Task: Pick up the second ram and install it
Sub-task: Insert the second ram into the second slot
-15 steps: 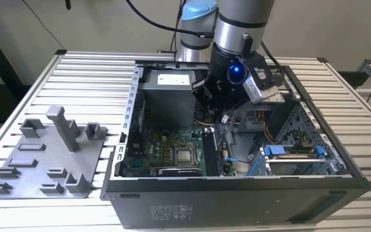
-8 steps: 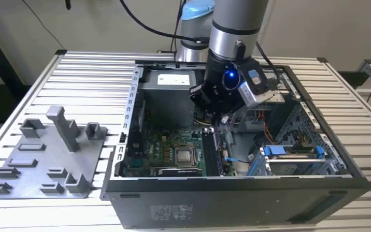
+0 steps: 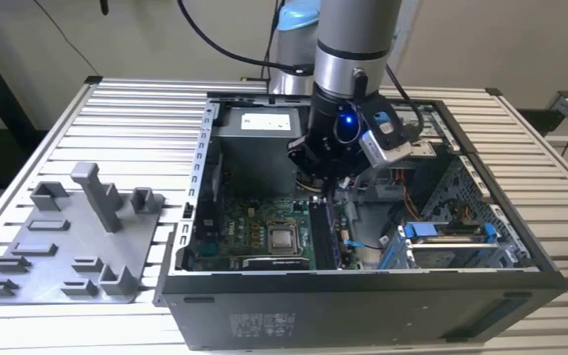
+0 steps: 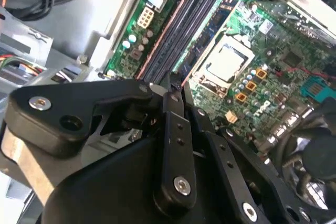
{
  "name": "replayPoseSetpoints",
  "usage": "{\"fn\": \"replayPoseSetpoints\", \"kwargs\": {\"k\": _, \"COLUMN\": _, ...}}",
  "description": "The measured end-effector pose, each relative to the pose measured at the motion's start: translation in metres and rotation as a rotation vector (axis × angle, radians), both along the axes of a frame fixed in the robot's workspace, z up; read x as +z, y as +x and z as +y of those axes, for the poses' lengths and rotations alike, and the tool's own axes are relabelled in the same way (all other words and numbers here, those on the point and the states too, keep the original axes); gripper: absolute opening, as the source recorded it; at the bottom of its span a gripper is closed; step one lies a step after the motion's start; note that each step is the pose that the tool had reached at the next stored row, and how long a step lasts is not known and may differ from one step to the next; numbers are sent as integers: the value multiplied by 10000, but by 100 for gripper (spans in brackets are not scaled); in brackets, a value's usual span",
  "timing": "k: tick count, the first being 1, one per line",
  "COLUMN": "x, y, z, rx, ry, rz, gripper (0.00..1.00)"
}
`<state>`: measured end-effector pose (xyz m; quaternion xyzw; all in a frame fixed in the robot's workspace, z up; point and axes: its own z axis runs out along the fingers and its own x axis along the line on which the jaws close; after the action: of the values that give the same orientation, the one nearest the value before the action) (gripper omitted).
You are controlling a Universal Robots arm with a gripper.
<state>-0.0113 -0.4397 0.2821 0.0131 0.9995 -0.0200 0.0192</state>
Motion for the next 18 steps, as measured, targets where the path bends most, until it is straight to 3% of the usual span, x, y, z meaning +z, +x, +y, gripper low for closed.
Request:
{"fn": "replayPoseSetpoints", "kwargs": {"k": 12, "x": -119, "y": -34, "z": -7, "rx": 5, "ry": -63, "rz": 314, "gripper": 14}}
{"fn": "replayPoseSetpoints", "kwargs": {"k": 18, "x": -216, "y": -34, "z": -9, "rx": -13, "ry": -108, "rz": 322, "gripper": 14}}
